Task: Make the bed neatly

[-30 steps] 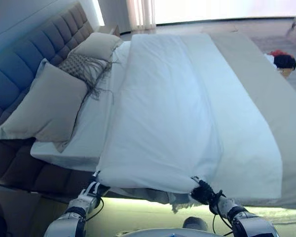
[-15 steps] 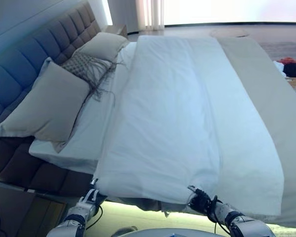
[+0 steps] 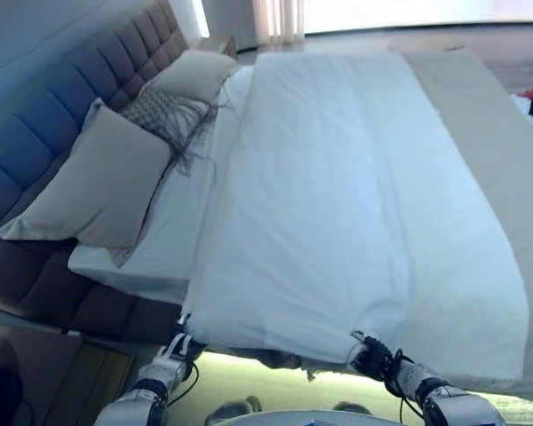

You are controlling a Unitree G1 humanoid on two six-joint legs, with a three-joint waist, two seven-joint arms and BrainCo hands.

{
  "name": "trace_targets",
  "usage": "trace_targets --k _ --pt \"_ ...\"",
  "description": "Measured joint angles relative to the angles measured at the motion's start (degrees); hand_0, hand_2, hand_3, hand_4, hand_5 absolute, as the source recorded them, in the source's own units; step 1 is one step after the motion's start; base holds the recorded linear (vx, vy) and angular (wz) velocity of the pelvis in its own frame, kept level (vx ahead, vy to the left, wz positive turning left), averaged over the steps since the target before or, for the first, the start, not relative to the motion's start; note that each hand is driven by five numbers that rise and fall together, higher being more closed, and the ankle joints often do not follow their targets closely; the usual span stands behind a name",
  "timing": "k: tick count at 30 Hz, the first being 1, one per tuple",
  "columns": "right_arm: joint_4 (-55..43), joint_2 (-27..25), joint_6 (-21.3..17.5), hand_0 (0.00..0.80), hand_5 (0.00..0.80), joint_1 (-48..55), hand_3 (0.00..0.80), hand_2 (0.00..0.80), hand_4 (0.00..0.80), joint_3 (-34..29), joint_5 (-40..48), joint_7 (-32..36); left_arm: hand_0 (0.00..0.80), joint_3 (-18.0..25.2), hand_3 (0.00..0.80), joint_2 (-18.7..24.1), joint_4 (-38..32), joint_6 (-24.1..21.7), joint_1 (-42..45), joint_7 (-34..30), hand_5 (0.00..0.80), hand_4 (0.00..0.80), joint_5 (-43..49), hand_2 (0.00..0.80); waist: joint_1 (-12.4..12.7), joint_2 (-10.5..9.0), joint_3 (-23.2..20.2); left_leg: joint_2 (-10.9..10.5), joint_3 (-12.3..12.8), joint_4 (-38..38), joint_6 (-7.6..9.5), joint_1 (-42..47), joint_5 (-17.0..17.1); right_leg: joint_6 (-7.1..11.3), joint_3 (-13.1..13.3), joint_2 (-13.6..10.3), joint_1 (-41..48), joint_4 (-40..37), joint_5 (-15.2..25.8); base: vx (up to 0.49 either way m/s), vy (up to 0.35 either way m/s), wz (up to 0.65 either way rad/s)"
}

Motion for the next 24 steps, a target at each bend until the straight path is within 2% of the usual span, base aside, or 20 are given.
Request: trace_targets --k 3,7,9,12,16,17,20,24 --pt "0.46 -1.49 2.31 0.000 0.000 -2.10 0.000 0.000 0.000 1.26 -1.12 -0.31 0.000 -0.33 0.000 0.25 0.43 -1.18 -1.16 0.13 0.000 0.000 -0.08 0.000 0.07 0.19 2.07 -0.63 0.01 2.51 0.07 -2.38 -0.04 -0.18 -0.03 -1.48 -3.00 4.94 -2.06 -0.081 0.051 0.12" --pt "1.10 -2.63 4.78 0.000 0.000 -2.12 0.000 0.000 0.000 1.20 -1.89 -0.31 0.000 -0.34 0.000 0.37 1.38 -1.38 -0.37 0.52 0.000 0.000 -0.13 0.000 0.10 0.45 3.74 -0.78 -0.01 3.08 0.81 -2.67 -0.88 -0.51 0.00 -2.21 -4.27 9.09 -4.76 0.085 0.052 0.22" --pt "1.39 -3.16 5.82 0.000 0.000 -0.61 0.000 0.000 0.000 1.21 -4.05 -0.35 0.000 -0.09 0.000 0.70 1.29 -1.66 1.18 0.50 0.000 0.000 -0.15 0.000 0.21 0.34 3.81 -0.86 0.00 3.08 0.74 -1.52 -1.08 -0.87 0.35 -2.45 -3.46 9.66 -5.56 0.155 0.046 0.05" --pt "1.53 -3.86 6.20 0.000 0.000 2.94 0.000 0.000 0.000 0.84 -6.67 -0.27 0.000 0.55 0.000 1.58 1.32 -2.07 4.27 0.03 0.000 0.000 0.02 0.000 0.04 0.29 3.78 -0.84 0.06 2.08 0.63 1.57 -1.29 -0.49 0.20 -2.11 -0.62 9.06 -5.72 0.176 0.007 -0.06" --pt "1.41 -5.24 6.65 0.000 0.000 6.46 0.000 0.000 0.000 0.17 -9.53 0.70 0.000 2.74 0.000 1.96 1.42 -2.81 9.23 -1.08 0.000 0.000 1.41 0.000 0.08 -0.21 1.52 -0.74 0.03 0.18 0.55 4.48 -1.31 -0.17 0.10 -1.49 2.63 6.88 -5.57 0.117 -0.042 0.00" --pt "1.62 -5.08 6.68 0.000 0.000 7.03 0.000 0.000 0.000 0.12 -9.69 0.81 0.000 2.81 0.000 2.56 1.46 -2.93 10.65 -1.20 0.000 0.000 2.20 0.000 0.15 -0.92 0.82 -0.69 0.01 -0.22 0.52 5.17 -1.33 -0.08 0.03 -1.28 3.06 6.27 -5.50 0.048 -0.080 0.04" --pt "1.92 -4.72 6.88 0.000 0.000 8.69 0.000 0.000 0.000 0.13 -10.53 0.94 0.000 2.83 0.000 4.12 1.55 -3.00 13.79 -2.54 0.000 0.000 3.68 0.000 0.48 -1.37 -2.03 -0.67 -0.22 -1.30 0.50 5.54 -1.31 0.19 0.00 -0.72 4.72 4.00 -4.84 0.010 -0.079 0.11" --pt "2.04 -3.72 7.45 0.000 0.000 10.10 0.000 0.000 0.000 -0.13 -10.51 0.94 0.000 2.21 0.000 5.06 1.88 -2.96 15.30 -5.09 0.000 0.000 6.78 0.000 1.95 -2.93 -3.35 -0.43 -0.51 -2.36 0.45 5.39 -0.92 0.13 0.35 0.24 5.11 0.96 -3.40 -0.023 -0.069 0.03"
